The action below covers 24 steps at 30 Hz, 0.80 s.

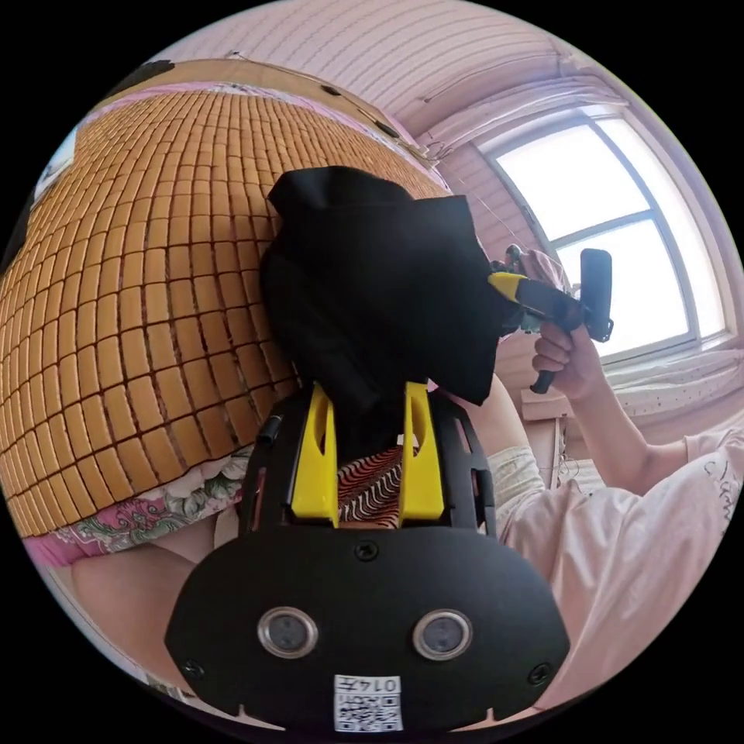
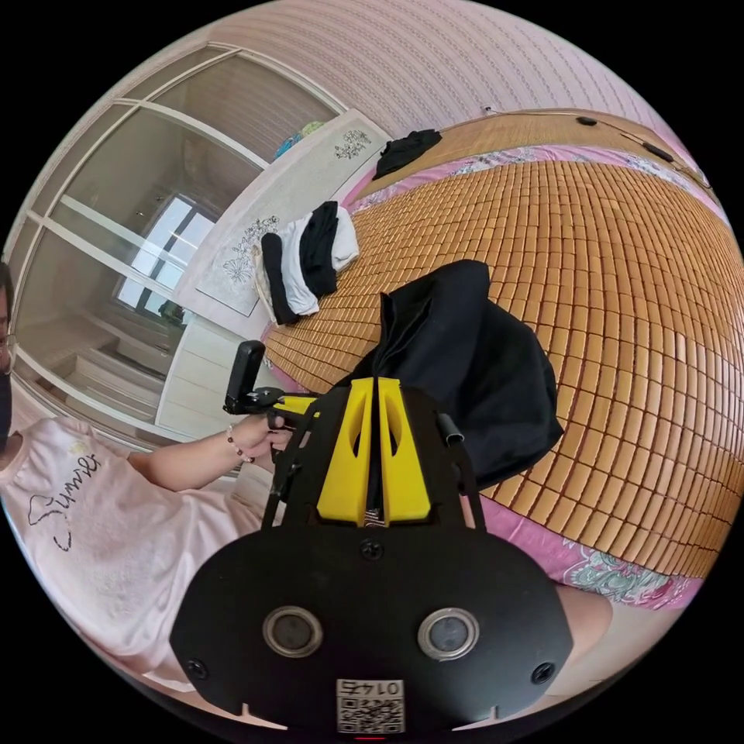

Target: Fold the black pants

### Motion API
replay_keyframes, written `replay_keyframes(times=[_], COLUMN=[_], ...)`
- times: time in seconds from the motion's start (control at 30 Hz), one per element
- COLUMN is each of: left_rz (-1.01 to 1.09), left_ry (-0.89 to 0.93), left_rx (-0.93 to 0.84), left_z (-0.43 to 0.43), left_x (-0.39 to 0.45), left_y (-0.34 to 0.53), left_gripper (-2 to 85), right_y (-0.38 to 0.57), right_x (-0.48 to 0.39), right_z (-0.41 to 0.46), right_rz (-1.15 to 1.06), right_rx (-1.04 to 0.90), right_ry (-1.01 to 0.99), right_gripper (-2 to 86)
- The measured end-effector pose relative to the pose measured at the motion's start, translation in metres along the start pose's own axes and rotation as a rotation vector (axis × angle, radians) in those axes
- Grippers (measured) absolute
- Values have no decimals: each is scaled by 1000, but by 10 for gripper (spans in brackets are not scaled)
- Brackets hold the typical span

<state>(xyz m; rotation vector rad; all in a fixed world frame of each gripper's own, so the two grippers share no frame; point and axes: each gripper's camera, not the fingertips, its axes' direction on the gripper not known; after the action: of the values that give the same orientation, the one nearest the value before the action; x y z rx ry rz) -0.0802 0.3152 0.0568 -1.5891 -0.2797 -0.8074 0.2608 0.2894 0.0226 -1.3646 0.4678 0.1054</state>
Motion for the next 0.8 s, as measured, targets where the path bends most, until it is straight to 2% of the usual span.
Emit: replay_keyframes(times=[0.07, 0.13, 0.23, 0.3, 0.37, 0.47, 0.53, 0.6, 0.7, 0.8], left_rz=[-52, -60, 89, 153, 211, 345, 407, 338, 137, -70], left_ry=[-12, -54, -126, -186, -219, -239, -249, -278, -368, -360], left_rx=[38, 96, 158, 234, 360, 400, 376, 351, 287, 152], left_z=[-4, -18, -61, -101, -165, -223, -236, -234, -203, -169], left_x=[-2, 5, 31, 45, 61, 80, 84, 73, 34, -6], left_y=[4, 2, -16, -26, -27, 0, 26, 51, 89, 117], left_gripper=[37, 29, 19, 17, 17, 25, 29, 31, 32, 31], right_y=[1, -3, -9, -1, 18, 62, 95, 141, 188, 217], right_x=[2, 8, 22, 25, 26, 43, 65, 101, 136, 146], right_z=[-30, -75, -159, -222, -259, -292, -297, -290, -276, -280], right_rz=[-5, -6, 1, -42, -70, -54, 69, 282, 507, 670], right_rx=[75, 189, 381, 503, 559, 516, 487, 425, 333, 382], right_ry=[21, 36, 93, 199, 286, 358, 406, 471, 447, 436], right_gripper=[4, 3, 3, 2, 2, 2, 1, 0, -2, -3])
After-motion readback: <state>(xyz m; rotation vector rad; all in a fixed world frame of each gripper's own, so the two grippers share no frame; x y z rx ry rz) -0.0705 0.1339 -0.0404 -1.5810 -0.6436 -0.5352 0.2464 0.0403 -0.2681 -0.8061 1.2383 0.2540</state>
